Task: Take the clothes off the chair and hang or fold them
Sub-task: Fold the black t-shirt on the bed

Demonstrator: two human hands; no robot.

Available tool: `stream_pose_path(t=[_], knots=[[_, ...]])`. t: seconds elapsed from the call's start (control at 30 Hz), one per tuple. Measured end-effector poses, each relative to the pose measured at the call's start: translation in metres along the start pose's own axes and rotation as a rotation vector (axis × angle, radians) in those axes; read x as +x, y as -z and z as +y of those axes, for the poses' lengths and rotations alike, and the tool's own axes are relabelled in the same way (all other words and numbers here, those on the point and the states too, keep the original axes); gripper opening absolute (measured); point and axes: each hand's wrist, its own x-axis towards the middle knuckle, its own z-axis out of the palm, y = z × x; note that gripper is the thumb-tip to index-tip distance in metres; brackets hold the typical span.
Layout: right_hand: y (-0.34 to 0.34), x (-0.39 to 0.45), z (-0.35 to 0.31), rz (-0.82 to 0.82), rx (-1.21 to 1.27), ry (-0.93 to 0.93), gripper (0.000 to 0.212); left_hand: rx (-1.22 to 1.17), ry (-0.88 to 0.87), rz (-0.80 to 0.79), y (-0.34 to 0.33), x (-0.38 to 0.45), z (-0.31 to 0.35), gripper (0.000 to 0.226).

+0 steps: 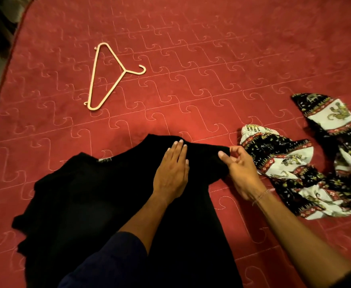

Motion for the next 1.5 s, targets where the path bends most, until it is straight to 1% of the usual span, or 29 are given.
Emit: stream_pose_path(t=[0.07,0.13,0.2,0.27,0.33,0.37,0.43,0.47,0.57,0.6,0.63,0.7,0.77,0.83,0.87,0.97,1.07,1.17,1.23,1.27,1.33,1.4,1.43,1.5], knots=[[0.001,-0.008,0.007,-0.001,-0.036,0.132,0.022,-0.022,0.025,-0.004,0.000,0.001,0.000,0.057],[0.004,-0.012,0.016,-0.017,0.008,0.165,0.035,-0.047,0.056,-0.017,0.000,0.001,0.001,0.058],[0.009,-0.012,0.017,-0.058,0.126,0.095,0.047,-0.044,0.070,-0.026,0.001,0.001,0.001,0.060],[0.015,-0.011,0.010,-0.092,0.255,0.020,0.055,-0.023,0.074,-0.034,0.000,0.001,0.001,0.062],[0.019,-0.009,0.003,-0.116,0.295,0.021,0.059,-0.003,0.082,-0.046,-0.001,0.002,0.001,0.064],[0.020,-0.008,0.001,-0.130,0.271,0.030,0.060,0.009,0.084,-0.051,-0.002,0.002,0.001,0.065],[0.015,-0.010,-0.001,-0.106,0.133,0.011,0.058,0.040,0.086,-0.062,-0.002,0.004,0.000,0.069],[0.011,-0.009,0.000,-0.064,0.069,-0.008,0.056,0.051,0.087,-0.068,-0.002,0.005,0.000,0.071],[0.000,-0.005,0.000,0.123,-0.035,-0.007,0.036,0.063,0.094,-0.085,-0.003,0.006,0.001,0.077],[-0.004,-0.005,-0.002,0.165,-0.071,0.004,0.034,0.067,0.094,-0.084,-0.003,0.007,0.001,0.078],[-0.005,-0.004,-0.002,0.180,-0.102,0.003,0.038,0.073,0.094,-0.084,-0.003,0.007,0.001,0.080],[-0.008,0.001,-0.002,0.160,-0.110,-0.040,0.045,0.082,0.095,-0.091,-0.003,0.006,0.002,0.081],[-0.009,0.009,0.001,0.129,-0.156,-0.055,0.039,0.082,0.093,-0.087,-0.002,0.006,0.002,0.081],[-0.010,0.018,0.002,0.160,-0.261,0.002,0.021,0.078,0.089,-0.076,-0.001,0.006,0.003,0.081],[-0.010,0.022,0.002,0.197,-0.286,0.032,0.016,0.078,0.087,-0.076,-0.001,0.006,0.003,0.082],[-0.011,0.029,-0.004,0.269,-0.279,0.131,0.021,0.092,0.087,-0.082,-0.002,0.006,0.002,0.087],[-0.013,0.037,-0.005,0.348,-0.299,0.221,0.015,0.085,0.086,-0.075,-0.002,0.006,0.002,0.092],[-0.013,0.041,-0.001,0.417,-0.489,0.300,0.013,0.081,0.085,-0.073,-0.001,0.006,0.003,0.095],[-0.015,0.043,0.002,0.404,-0.661,0.323,0.017,0.078,0.087,-0.072,-0.001,0.006,0.003,0.098],[-0.017,0.043,0.001,0.398,-0.724,0.309,0.019,0.076,0.087,-0.068,-0.001,0.006,0.003,0.099],[-0.019,0.044,-0.001,0.408,-0.743,0.248,0.025,0.076,0.085,-0.062,-0.002,0.007,0.003,0.100],[-0.014,0.041,-0.003,0.408,-0.715,0.112,0.044,0.075,0.085,-0.062,-0.002,0.006,0.003,0.101],[-0.010,0.037,-0.001,0.374,-0.704,0.039,0.052,0.075,0.085,-0.061,-0.003,0.006,0.003,0.101],[-0.005,0.026,0.005,0.282,-0.688,-0.090,0.062,0.072,0.089,-0.064,-0.002,0.007,0.003,0.102]])
